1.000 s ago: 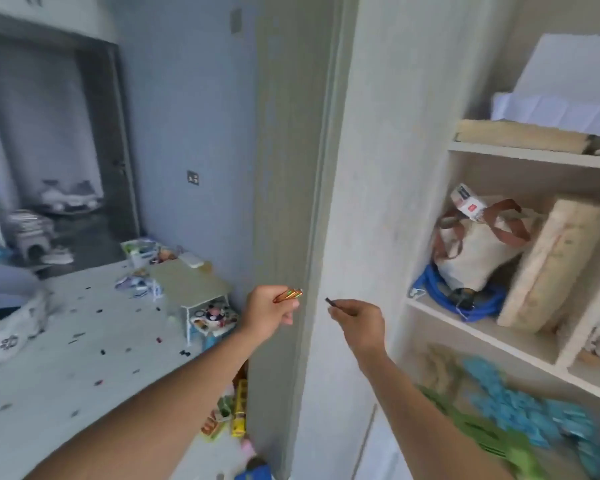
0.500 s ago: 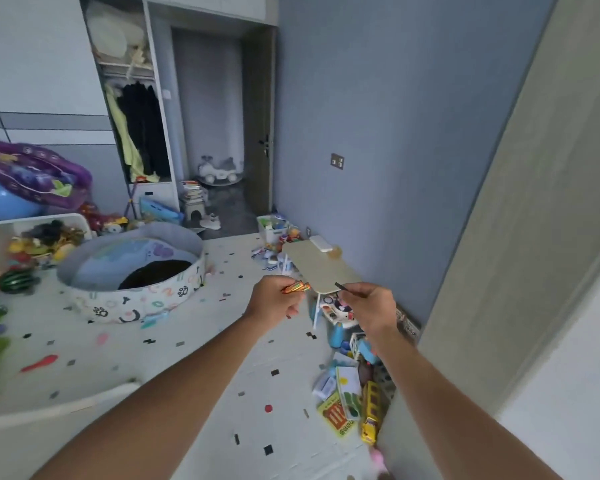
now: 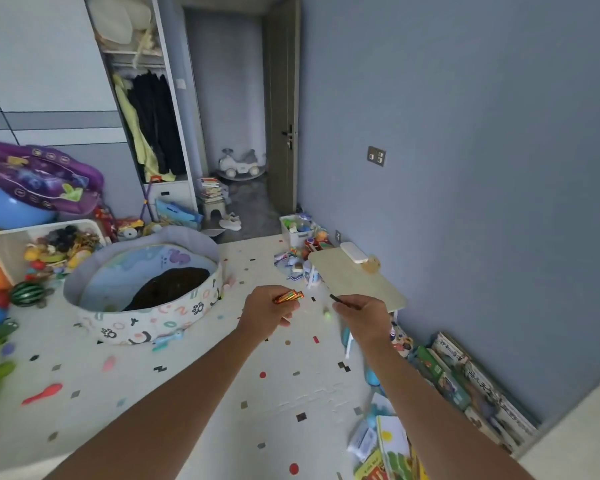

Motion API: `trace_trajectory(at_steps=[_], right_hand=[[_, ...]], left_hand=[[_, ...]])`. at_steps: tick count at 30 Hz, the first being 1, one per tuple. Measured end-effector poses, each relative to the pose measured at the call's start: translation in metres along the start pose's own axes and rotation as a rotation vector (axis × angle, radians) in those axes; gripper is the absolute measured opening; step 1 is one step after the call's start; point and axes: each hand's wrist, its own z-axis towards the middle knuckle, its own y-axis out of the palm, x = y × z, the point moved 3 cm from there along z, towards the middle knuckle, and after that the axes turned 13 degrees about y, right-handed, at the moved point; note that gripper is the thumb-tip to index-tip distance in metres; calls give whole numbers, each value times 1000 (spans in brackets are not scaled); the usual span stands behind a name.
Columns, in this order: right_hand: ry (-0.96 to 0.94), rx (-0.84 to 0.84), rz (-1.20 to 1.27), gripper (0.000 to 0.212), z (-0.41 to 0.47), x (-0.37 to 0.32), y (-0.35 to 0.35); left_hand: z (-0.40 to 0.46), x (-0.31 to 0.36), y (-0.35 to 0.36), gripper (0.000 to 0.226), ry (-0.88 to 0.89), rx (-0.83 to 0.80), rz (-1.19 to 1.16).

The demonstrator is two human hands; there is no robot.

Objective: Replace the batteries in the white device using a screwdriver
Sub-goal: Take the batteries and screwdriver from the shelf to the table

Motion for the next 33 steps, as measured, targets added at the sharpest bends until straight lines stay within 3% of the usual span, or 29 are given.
trace_trajectory(at_steps=[9, 17, 33], right_hand=[[23, 44, -103, 14, 175, -33, 96], [157, 141, -81, 16, 326, -37, 165], [382, 252, 21, 13, 696, -29, 258]], left_hand=[[193, -113, -13, 8, 2, -29, -1], [366, -202, -4, 5, -5, -200, -52], [708, -395, 100, 10, -124, -443, -90]])
